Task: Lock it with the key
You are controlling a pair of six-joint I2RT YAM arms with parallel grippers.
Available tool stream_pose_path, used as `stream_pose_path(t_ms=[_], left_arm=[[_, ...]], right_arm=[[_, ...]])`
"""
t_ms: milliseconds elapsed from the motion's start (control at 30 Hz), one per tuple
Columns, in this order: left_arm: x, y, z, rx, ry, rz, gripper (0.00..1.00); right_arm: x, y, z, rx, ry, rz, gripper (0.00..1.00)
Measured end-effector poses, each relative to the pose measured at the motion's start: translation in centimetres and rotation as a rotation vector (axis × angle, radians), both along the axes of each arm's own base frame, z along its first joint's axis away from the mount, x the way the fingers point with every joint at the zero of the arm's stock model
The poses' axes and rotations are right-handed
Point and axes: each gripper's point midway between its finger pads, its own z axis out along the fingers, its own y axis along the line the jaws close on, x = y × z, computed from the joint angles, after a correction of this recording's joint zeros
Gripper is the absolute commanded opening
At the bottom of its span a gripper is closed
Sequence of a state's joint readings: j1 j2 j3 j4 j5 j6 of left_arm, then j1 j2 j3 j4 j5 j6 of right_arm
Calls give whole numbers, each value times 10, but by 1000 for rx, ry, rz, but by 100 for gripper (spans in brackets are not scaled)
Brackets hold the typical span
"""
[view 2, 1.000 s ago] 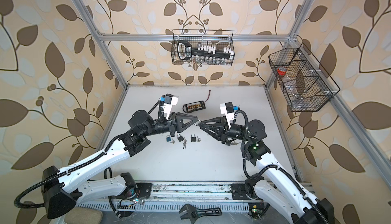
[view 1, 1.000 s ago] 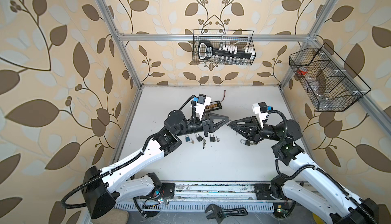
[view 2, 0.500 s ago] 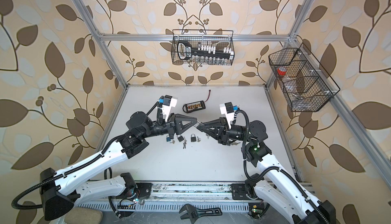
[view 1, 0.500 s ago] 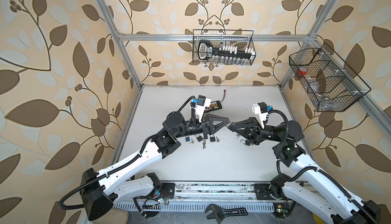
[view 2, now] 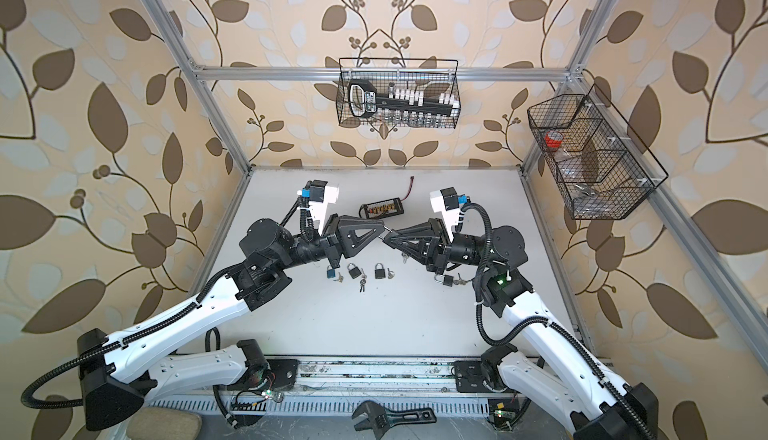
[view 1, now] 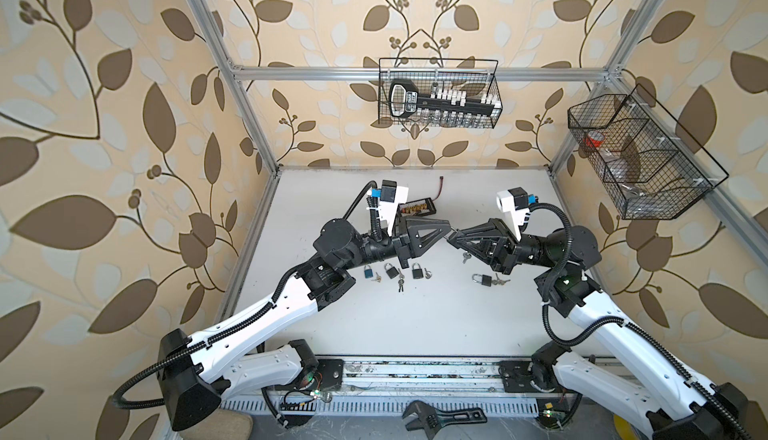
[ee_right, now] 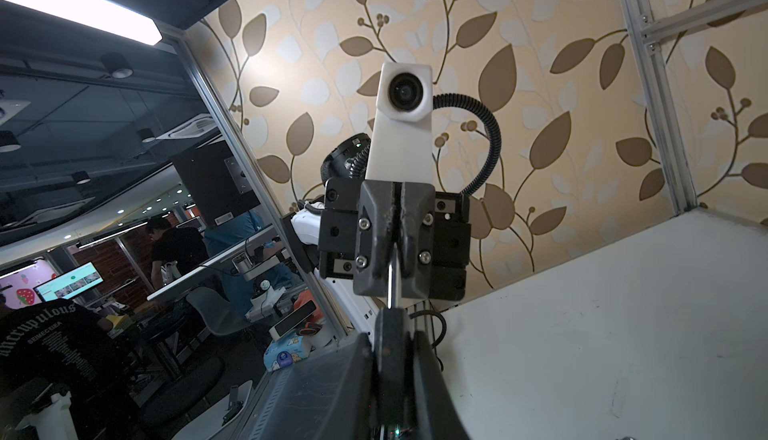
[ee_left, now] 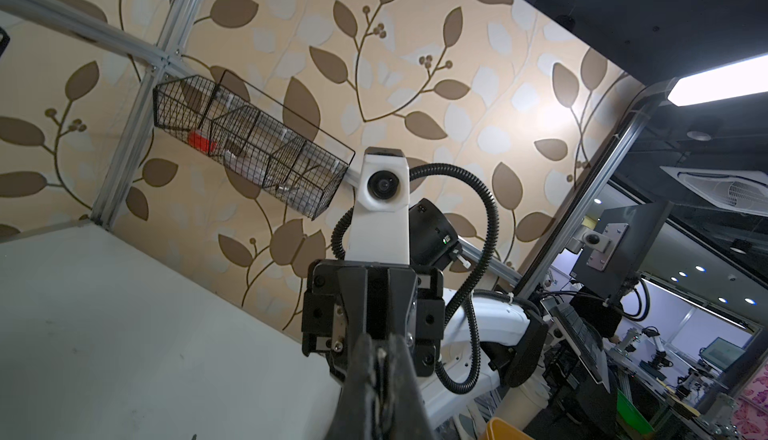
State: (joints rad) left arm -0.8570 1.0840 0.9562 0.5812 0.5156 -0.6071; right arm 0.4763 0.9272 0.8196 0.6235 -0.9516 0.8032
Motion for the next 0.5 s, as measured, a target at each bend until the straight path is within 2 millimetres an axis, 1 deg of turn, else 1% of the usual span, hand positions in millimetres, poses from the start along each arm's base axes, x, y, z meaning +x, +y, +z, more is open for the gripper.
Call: stream_pose_path(t_ms=[100, 200, 367, 500], left_arm=[[-2, -1, 18, -56, -40, 10, 0], [-2, 0, 28, -94, -65, 18, 0], [0, 0, 27, -89, -74, 38, 0], [-1, 3, 26, -71, -85, 61, 0]], right_arm=[[0, 0, 18, 11, -50, 0, 0], [0, 1, 29, 11, -87, -10, 0], [2, 0, 28, -7, -99, -28, 0], [3, -1, 24, -18, -65, -23, 0]])
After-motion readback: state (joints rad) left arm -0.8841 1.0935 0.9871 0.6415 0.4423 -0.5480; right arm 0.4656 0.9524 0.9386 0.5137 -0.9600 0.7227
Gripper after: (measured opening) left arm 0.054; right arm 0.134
